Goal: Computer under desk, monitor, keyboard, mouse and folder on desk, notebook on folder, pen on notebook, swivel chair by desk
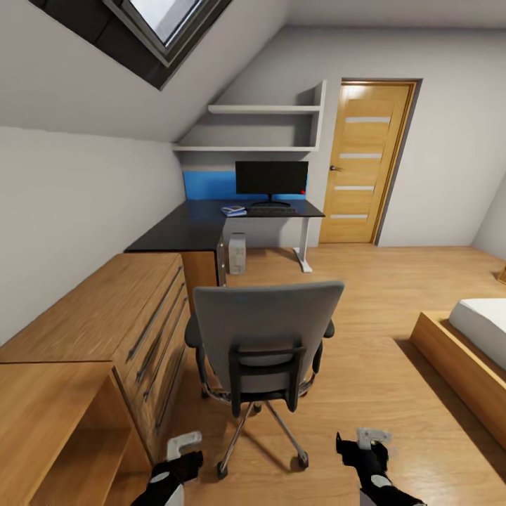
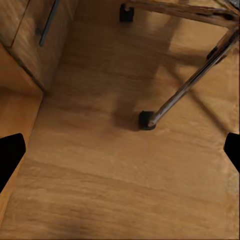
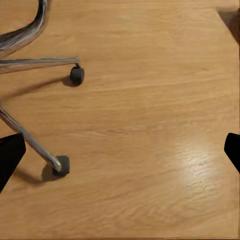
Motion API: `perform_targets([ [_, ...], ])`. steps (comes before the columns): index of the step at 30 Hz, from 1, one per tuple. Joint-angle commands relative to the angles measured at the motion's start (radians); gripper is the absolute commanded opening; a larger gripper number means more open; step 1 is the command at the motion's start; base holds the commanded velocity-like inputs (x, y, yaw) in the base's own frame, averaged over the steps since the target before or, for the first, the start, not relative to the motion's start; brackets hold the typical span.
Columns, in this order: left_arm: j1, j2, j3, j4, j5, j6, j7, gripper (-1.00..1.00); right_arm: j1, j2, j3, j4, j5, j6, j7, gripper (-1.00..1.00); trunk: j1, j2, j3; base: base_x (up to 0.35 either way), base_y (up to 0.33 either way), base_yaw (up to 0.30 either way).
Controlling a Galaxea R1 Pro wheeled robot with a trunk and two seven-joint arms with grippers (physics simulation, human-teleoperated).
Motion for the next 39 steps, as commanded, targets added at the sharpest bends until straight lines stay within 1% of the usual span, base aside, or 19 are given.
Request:
perform_targets([
  [1,-0.035,-0.017,-0.008,-0.002,0.007,0.018,0.009,1.0,-0.056,-0.003,0.007,-0.005,-0.008,0.057,-0.007,1.0,0.004,-0.008,-0.004,0.0,0.0,0.0],
  [2,-0.046,-0.033,-0.009,-0.003,0.006,0.023,0.009,1.0,-0.09,-0.006,0.005,-0.004,-0.01,0.079,-0.007,1.0,0.008,-0.015,-0.008,0.0,0.0,0.0],
  [3,-0.061,-0.056,-0.009,0.003,0.003,0.031,0.008,1.0,-0.145,-0.027,0.001,-0.005,-0.025,0.125,-0.007,1.0,0.011,-0.022,-0.011,0.0,0.0,0.0],
  [4,-0.063,-0.056,-0.009,0.005,0.003,0.032,0.007,1.0,-0.153,-0.031,0.0,-0.007,-0.033,0.137,-0.007,1.0,0.015,-0.029,-0.014,0.0,0.0,0.0],
  [5,-0.064,-0.051,-0.009,0.007,0.003,0.033,0.007,1.0,-0.158,-0.033,-0.001,-0.009,-0.038,0.145,-0.007,1.0,0.019,-0.036,-0.017,0.0,0.0,0.0],
  [6,-0.066,-0.015,-0.009,0.021,0.003,0.03,0.007,1.0,-0.165,-0.018,-0.002,-0.007,-0.047,0.15,-0.004,1.0,0.023,-0.043,-0.02,0.0,0.0,0.0],
  [8,-0.067,-0.005,-0.009,0.022,0.003,0.028,0.007,1.0,-0.166,-0.015,-0.005,-0.004,-0.049,0.146,-0.003,1.0,0.031,-0.057,-0.026,0.0,0.0,0.0],
  [12,-0.097,-0.005,-0.009,0.017,0.003,0.031,0.009,1.0,-0.166,-0.017,-0.009,-0.001,-0.052,0.139,-0.003,1.0,0.046,-0.085,-0.039,0.0,0.0,0.0],
  [14,-0.144,-0.002,-0.009,0.015,0.007,0.038,0.01,1.0,-0.166,-0.016,-0.011,-0.002,-0.054,0.128,-0.003,1.0,0.054,-0.099,-0.045,0.0,0.0,0.0],
  [15,-0.161,0.002,-0.007,0.017,0.012,0.046,0.008,1.0,-0.166,-0.016,-0.012,-0.002,-0.055,0.117,-0.003,1.0,0.057,-0.106,-0.048,0.0,0.0,0.0],
  [17,-0.172,0.007,-0.004,0.022,0.021,0.06,0.006,1.0,-0.166,-0.016,-0.013,-0.002,-0.055,0.101,-0.003,1.0,0.065,-0.12,-0.055,0.0,0.0,0.0],
  [18,-0.182,0.01,0.0,0.04,0.035,0.075,0.003,1.0,-0.166,-0.016,-0.013,-0.002,-0.056,0.072,-0.004,1.0,0.069,-0.127,-0.058,0.0,0.0,0.0],
  [22,-0.189,0.018,0.003,0.065,0.047,0.088,0.001,1.0,-0.165,-0.015,-0.013,-0.002,-0.057,0.026,-0.006,1.0,0.084,-0.155,-0.07,0.0,0.0,0.0],
  [28,-0.191,0.022,0.004,0.072,0.049,0.089,0.0,1.0,-0.165,-0.009,-0.008,-0.001,-0.058,0.017,-0.003,1.0,0.107,-0.197,-0.089,0.0,0.0,0.0],
  [33,-0.192,0.018,0.003,0.073,0.048,0.086,0.0,1.0,-0.165,0.003,-0.006,-0.002,-0.057,0.021,0.006,1.0,0.126,-0.232,-0.105,0.0,0.0,0.0],
  [35,-0.192,0.016,0.002,0.073,0.048,0.082,0.0,1.0,-0.165,0.015,-0.005,-0.003,-0.055,0.042,0.021,1.0,0.134,-0.246,-0.111,0.0,0.0,0.0],
  [39,-0.192,0.013,0.0,0.083,0.048,0.052,0.0,1.0,-0.165,0.044,-0.005,-0.001,-0.052,0.069,0.104,1.0,0.149,-0.274,-0.123,0.0,0.0,0.0],
])
